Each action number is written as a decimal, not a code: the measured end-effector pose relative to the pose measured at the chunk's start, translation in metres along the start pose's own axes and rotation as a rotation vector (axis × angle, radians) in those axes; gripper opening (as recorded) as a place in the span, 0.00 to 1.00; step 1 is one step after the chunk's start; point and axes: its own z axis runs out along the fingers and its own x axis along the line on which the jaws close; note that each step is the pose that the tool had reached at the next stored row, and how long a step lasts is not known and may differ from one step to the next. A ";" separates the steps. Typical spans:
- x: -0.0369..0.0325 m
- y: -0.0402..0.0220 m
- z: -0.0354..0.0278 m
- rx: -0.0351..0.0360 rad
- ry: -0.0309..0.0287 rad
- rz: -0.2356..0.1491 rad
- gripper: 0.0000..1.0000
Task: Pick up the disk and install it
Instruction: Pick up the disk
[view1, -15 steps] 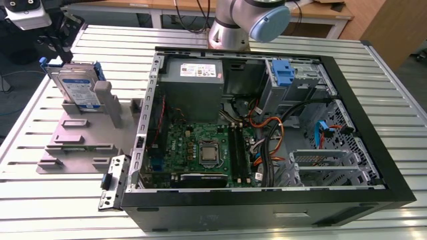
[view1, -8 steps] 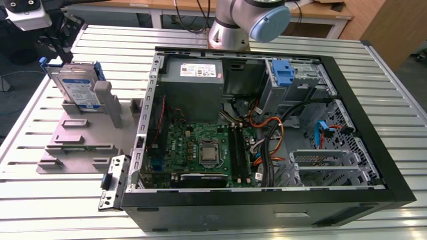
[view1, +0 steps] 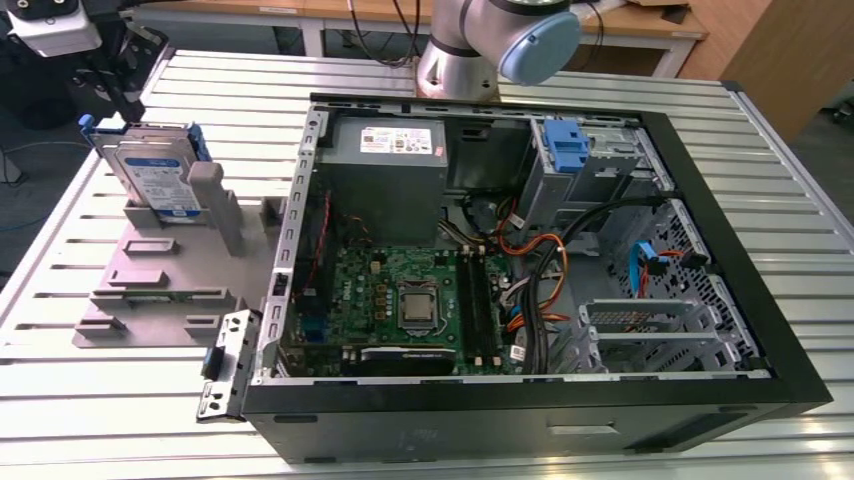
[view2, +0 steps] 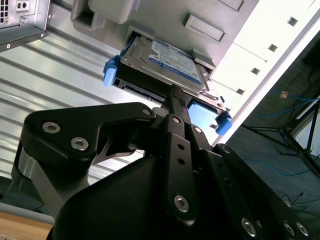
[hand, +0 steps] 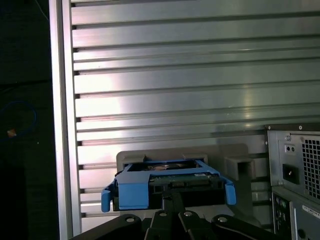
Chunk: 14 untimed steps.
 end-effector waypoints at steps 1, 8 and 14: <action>0.0000 0.0000 0.0000 0.0001 0.0000 0.000 0.11; 0.0000 0.0000 -0.0001 0.0000 0.0001 -0.002 0.11; 0.0000 0.0000 -0.0001 -0.0001 0.0008 -0.018 0.11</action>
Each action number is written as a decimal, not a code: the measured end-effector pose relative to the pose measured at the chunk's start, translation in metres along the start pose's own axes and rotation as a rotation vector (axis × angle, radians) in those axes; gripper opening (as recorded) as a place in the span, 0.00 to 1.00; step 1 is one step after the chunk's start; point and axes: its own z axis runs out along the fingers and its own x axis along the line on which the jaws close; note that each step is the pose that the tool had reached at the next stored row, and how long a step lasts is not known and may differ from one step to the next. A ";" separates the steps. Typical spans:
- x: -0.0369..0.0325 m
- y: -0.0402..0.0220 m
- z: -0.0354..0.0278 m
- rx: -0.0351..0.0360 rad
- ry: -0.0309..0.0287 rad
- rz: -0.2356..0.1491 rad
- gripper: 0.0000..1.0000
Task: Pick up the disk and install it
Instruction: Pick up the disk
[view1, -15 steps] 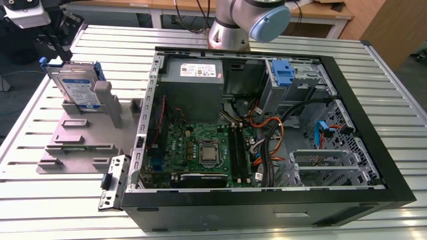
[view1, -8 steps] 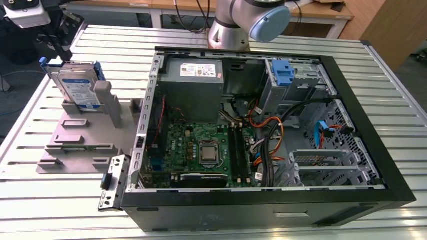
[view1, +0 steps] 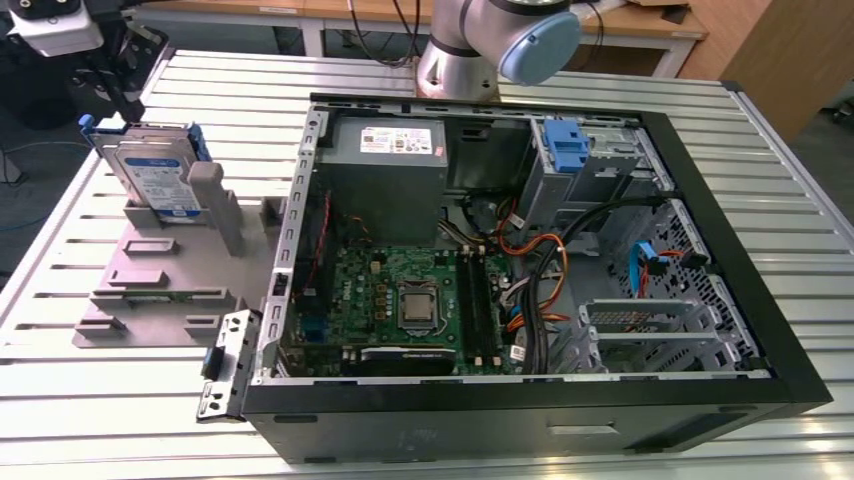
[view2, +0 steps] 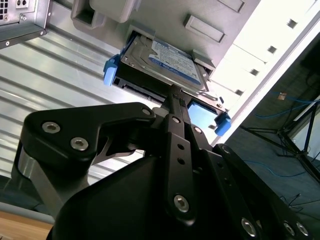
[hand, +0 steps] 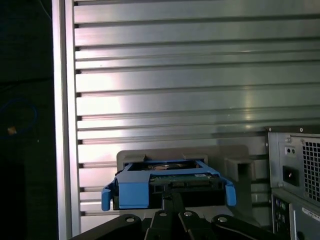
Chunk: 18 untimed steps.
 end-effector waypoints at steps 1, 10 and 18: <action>0.0000 0.0000 0.0000 0.0000 0.0002 -0.003 0.11; 0.0000 0.0000 0.0000 -0.0001 0.0008 -0.019 0.11; 0.0000 0.0000 -0.0001 -0.0001 0.0015 -0.035 0.11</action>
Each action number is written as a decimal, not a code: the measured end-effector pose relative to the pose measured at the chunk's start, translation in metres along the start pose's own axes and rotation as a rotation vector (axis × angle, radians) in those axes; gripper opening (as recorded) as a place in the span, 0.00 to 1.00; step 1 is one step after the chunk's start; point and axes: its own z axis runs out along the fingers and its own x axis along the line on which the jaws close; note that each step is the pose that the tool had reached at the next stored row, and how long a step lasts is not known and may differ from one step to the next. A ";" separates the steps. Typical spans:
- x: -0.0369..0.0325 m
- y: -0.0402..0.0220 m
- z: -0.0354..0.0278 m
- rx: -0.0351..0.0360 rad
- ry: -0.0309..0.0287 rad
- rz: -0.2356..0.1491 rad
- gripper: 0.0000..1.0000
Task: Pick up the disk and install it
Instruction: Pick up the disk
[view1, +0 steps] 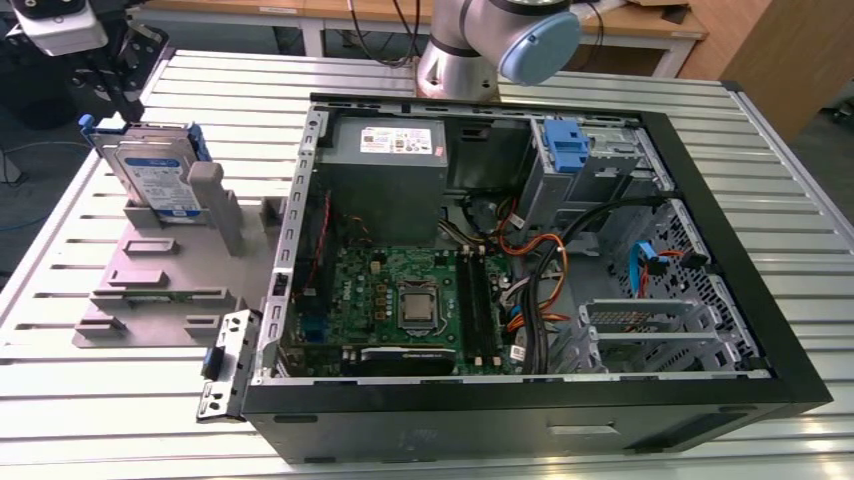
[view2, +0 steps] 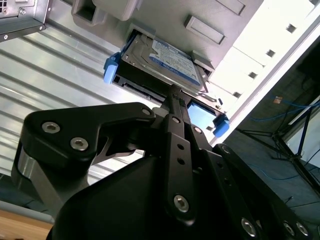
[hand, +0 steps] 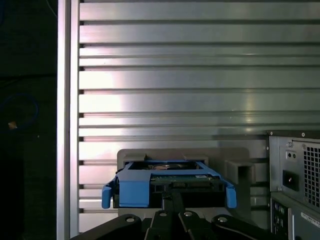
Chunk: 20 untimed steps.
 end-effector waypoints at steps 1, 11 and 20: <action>0.0000 0.0000 0.0000 0.0001 0.0001 -0.002 0.11; 0.0000 0.0000 0.0000 0.0004 0.0007 -0.016 0.11; 0.0000 0.0000 0.0000 0.0004 0.0011 -0.027 0.11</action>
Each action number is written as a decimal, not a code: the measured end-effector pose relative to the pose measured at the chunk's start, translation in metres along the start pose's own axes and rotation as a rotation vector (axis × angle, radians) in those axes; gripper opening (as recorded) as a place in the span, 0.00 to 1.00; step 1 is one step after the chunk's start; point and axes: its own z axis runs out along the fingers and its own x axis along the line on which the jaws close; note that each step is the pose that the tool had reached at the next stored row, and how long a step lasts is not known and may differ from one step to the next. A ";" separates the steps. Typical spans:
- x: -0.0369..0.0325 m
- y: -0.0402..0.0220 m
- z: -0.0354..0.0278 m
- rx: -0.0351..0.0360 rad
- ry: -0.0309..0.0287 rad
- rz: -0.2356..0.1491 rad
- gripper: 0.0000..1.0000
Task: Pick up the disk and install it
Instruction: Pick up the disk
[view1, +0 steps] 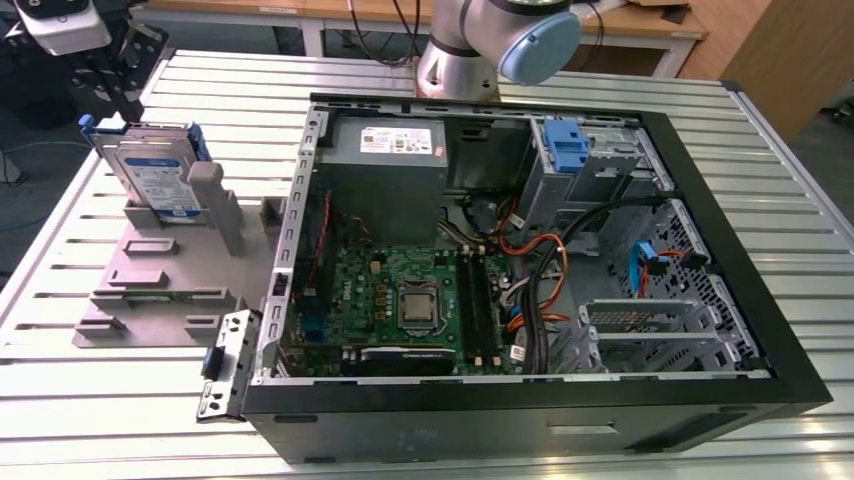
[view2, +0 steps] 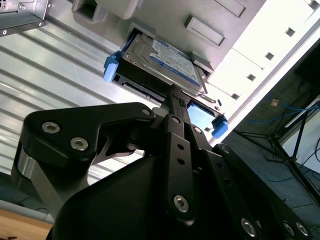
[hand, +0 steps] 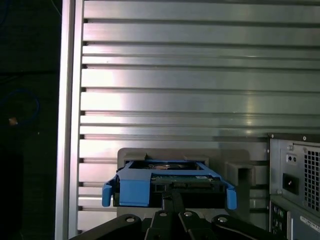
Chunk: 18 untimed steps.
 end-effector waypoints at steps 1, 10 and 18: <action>0.0000 0.0000 0.0000 0.0000 0.0000 -0.002 0.11; 0.0000 0.0000 0.0000 -0.0001 0.0006 -0.013 0.11; 0.0000 0.0000 0.0000 -0.0002 0.0007 -0.019 0.11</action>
